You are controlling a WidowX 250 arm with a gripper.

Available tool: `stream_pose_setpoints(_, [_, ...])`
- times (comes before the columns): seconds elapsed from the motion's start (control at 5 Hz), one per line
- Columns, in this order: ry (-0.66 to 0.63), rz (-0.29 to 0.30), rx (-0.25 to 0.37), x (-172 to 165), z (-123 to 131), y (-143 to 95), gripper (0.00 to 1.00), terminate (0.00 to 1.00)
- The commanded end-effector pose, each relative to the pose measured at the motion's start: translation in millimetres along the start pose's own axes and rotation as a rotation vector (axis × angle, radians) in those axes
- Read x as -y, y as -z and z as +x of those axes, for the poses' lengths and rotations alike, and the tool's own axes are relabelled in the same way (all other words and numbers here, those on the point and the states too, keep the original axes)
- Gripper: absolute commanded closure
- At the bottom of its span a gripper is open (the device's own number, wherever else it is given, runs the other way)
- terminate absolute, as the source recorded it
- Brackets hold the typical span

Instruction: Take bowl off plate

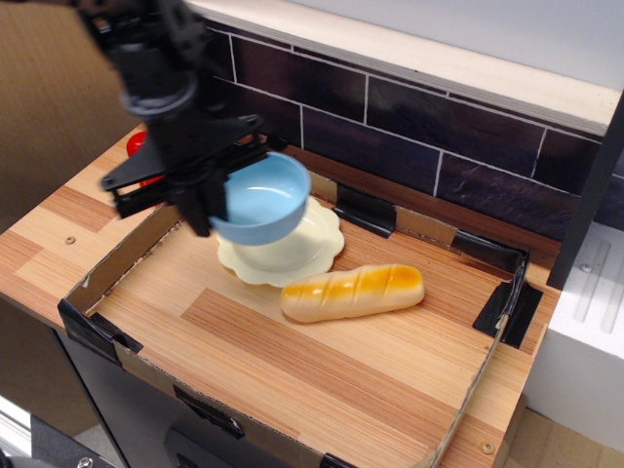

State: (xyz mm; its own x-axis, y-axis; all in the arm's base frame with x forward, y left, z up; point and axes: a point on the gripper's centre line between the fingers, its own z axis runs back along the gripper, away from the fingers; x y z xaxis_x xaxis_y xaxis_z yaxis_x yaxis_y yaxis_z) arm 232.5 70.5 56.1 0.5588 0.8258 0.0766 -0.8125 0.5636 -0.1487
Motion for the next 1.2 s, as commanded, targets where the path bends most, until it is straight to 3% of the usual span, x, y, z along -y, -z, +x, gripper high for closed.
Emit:
stream_pose_setpoints(0.0, [0.114,0.028,0.057,-43,-5,2,1.0,0.0])
stream_pose_setpoints(0.6, [0.199,0.061,0.073,-65,-15,15,1.0,0.0])
stream_pose_setpoints(0.8, [0.181,0.105,0.072,-63,-14,19,0.0,0.0])
stream_pose_setpoints(1.0, [0.183,0.113,0.09,-62,-14,18,0.0,0.0])
